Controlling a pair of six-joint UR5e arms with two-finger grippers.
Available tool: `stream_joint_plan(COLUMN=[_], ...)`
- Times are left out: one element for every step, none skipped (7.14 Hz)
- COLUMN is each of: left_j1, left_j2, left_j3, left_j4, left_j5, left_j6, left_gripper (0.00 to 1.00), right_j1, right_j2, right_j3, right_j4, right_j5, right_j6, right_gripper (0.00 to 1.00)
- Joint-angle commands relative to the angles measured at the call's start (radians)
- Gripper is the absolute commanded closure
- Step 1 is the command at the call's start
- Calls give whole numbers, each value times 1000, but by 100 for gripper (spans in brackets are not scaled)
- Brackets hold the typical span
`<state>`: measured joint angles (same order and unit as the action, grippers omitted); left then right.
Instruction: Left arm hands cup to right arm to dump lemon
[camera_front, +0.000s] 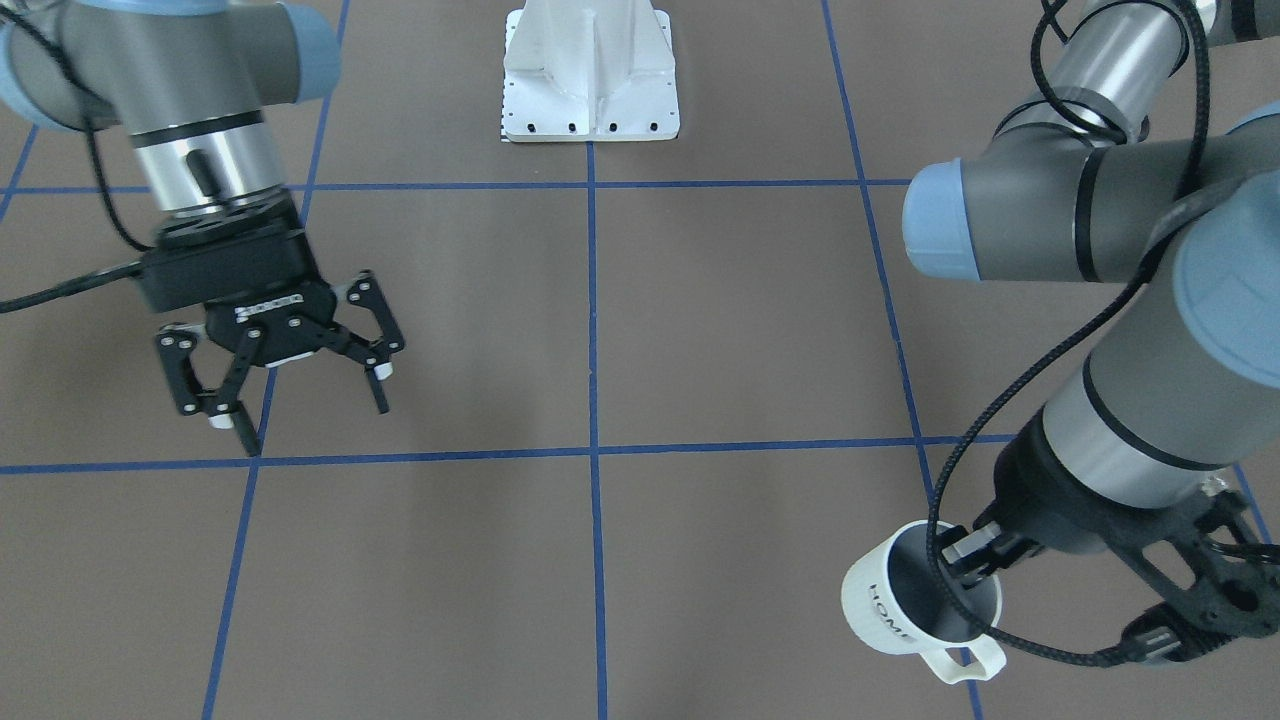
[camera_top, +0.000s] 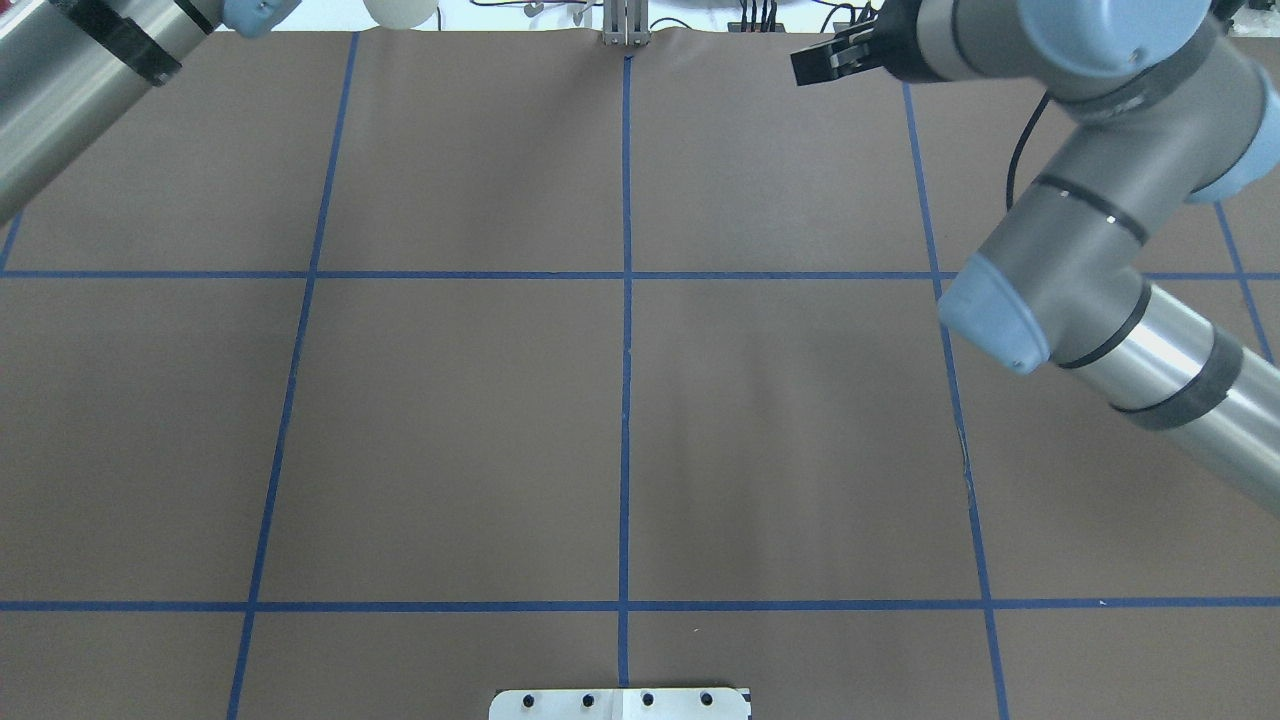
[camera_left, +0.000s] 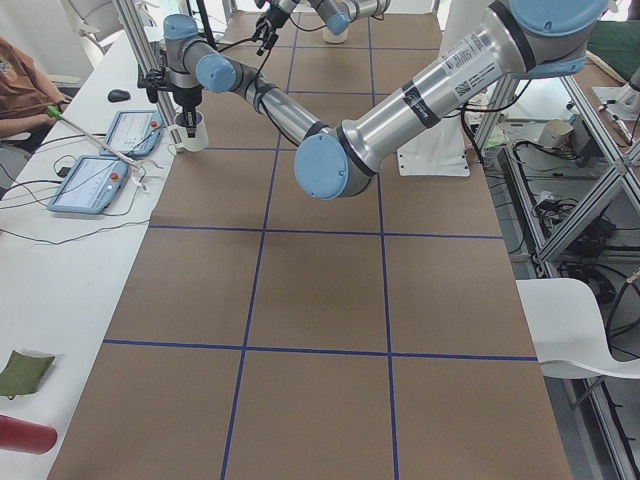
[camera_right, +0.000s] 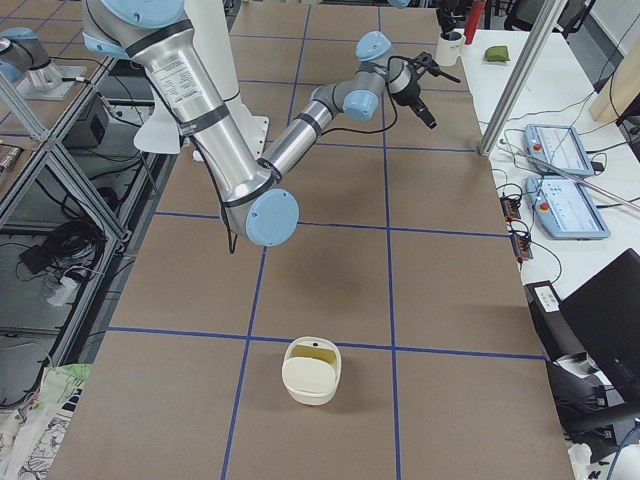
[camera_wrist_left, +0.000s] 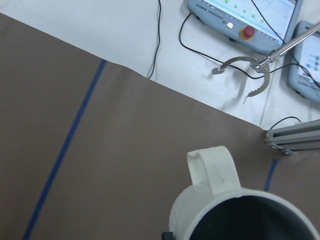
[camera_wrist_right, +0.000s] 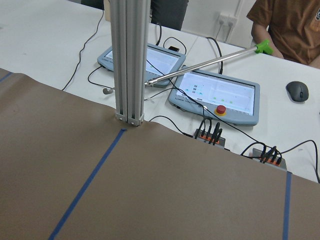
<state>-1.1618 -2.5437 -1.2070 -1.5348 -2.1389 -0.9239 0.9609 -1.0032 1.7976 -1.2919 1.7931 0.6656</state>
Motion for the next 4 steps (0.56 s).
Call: stream_joint_plan(left_j1=[-41,-42,-42,-42], left_j2=[108,225,353,461], left_j3=[-34,-111,-215,-311], left_j4=[91,87,79,78], left_j5=[8,1,-6,-39], left_j6=[285,374,411,416], left_gripper=[100,100,100,100], right_j1=[190,252,293,320], right_j2=[-29,-58,-78,-77], right_j3=[-7,-7,-7,3], right_j4=[-186,-292,-413,-541], right_j5=[329,389,426,431], right_j6=[-71,-201,-331,-401], right_gripper=[0,0,0,0])
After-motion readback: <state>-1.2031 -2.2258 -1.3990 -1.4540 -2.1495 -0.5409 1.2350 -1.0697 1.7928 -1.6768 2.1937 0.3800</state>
